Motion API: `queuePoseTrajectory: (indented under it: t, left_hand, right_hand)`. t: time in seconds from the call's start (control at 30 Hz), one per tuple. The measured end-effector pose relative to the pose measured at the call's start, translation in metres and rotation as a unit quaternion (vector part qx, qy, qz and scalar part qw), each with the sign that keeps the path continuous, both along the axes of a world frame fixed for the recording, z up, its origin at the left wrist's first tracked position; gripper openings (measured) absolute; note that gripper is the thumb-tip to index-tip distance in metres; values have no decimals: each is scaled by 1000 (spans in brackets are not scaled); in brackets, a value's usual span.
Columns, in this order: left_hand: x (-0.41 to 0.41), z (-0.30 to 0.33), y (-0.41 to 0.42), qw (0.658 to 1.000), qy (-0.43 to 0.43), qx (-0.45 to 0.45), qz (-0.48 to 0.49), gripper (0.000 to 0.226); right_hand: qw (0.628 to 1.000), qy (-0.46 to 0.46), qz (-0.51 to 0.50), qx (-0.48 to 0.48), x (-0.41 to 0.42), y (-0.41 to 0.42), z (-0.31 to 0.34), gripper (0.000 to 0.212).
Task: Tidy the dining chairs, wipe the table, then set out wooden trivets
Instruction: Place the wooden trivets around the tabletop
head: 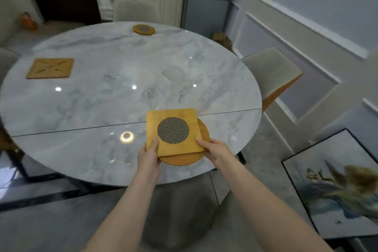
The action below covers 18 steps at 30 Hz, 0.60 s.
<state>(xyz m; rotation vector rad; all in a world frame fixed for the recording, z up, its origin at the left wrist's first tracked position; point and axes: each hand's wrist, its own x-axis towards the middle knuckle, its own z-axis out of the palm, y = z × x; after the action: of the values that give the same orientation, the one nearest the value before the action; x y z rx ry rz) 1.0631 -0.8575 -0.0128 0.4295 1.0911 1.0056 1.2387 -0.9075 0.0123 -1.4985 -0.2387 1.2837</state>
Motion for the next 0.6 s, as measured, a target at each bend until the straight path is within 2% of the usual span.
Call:
queuePoseTrajectory:
  t: [0.13,0.23,0.4,0.6]
  left_hand:
    - [-7,-7,1,999,23,-7,37,32]
    - [-15,-13,8,997,41,-2,59,32]
    - [-24,-23,21,996,45,-4,73,34]
    - [-32,-36,32,994,45,-18,99,26]
  right_hand:
    - [998,56,7,7,-2,12,-8,34]
    - [997,72,14,9,-4,25,-14,35]
    - [998,64,-4,2,-7,40,-23,37]
    - [999,21,-38,-30,-11,50,-50,38]
